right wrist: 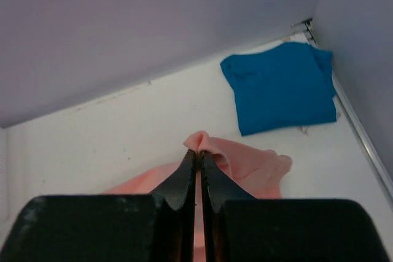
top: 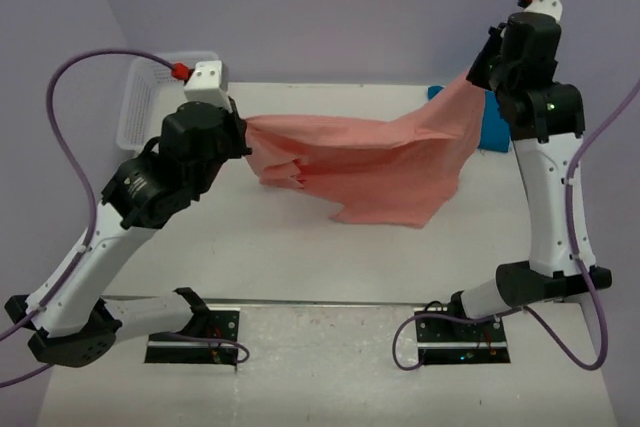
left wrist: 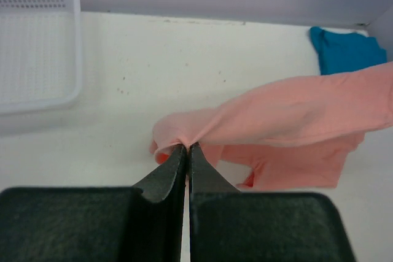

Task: Fold and stack the t-shirts
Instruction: Flatten out the tshirt

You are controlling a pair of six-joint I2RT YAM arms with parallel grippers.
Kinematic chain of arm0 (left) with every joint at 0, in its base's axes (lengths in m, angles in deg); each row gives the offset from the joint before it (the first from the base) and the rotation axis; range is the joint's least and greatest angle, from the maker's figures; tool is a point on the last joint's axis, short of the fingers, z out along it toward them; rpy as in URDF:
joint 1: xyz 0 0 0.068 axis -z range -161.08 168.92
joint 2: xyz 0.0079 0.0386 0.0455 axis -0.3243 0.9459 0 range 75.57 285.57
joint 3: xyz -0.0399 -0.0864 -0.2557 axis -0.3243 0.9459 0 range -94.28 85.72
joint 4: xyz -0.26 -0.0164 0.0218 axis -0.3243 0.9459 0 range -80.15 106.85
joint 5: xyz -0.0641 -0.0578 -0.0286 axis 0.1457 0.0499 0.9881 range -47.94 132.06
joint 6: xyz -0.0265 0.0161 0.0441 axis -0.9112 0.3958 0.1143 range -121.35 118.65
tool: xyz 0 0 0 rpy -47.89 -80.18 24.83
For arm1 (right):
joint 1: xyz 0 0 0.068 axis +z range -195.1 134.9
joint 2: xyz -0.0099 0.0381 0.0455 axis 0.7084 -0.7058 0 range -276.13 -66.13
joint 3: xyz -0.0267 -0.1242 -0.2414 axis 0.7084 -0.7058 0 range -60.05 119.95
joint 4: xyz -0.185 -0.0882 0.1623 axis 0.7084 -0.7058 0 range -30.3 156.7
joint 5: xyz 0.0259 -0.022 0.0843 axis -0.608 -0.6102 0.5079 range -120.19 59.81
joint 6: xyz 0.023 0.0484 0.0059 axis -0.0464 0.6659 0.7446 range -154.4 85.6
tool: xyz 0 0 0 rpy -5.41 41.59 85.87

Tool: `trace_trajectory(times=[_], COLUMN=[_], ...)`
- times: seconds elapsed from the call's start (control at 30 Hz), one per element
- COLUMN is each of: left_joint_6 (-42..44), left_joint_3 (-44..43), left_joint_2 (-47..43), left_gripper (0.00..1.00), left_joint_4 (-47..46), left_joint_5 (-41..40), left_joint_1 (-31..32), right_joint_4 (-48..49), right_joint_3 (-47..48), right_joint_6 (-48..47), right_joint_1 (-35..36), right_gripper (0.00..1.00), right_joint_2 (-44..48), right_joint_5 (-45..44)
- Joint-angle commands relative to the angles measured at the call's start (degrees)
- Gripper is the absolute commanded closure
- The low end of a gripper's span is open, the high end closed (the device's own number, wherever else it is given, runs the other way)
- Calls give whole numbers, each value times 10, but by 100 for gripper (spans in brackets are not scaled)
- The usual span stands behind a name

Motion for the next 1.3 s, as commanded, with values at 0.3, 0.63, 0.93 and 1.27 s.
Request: trace_trajectory(times=[0.3, 0.63, 0.93, 1.27], left_joint_6=[121, 127, 196, 192], left_joint_3=[-171, -225, -295, -329], left_joint_2=[-79, -113, 127, 140], left_gripper=[100, 100, 100, 100], left_joint_4=[-1, 49, 10, 21], left_joint_5=[96, -57, -205, -184], left_joint_1=[-4, -4, -90, -125], right_joint_4=[-3, 21, 54, 79], right_joint_3=[106, 190, 324, 263], right_joint_6=[-87, -129, -186, -200], right_joint_1=[1, 1, -15, -77], right_gripper=[100, 100, 100, 100], right_joint_2=[165, 229, -2, 37], right_joint_5=[58, 11, -18, 7])
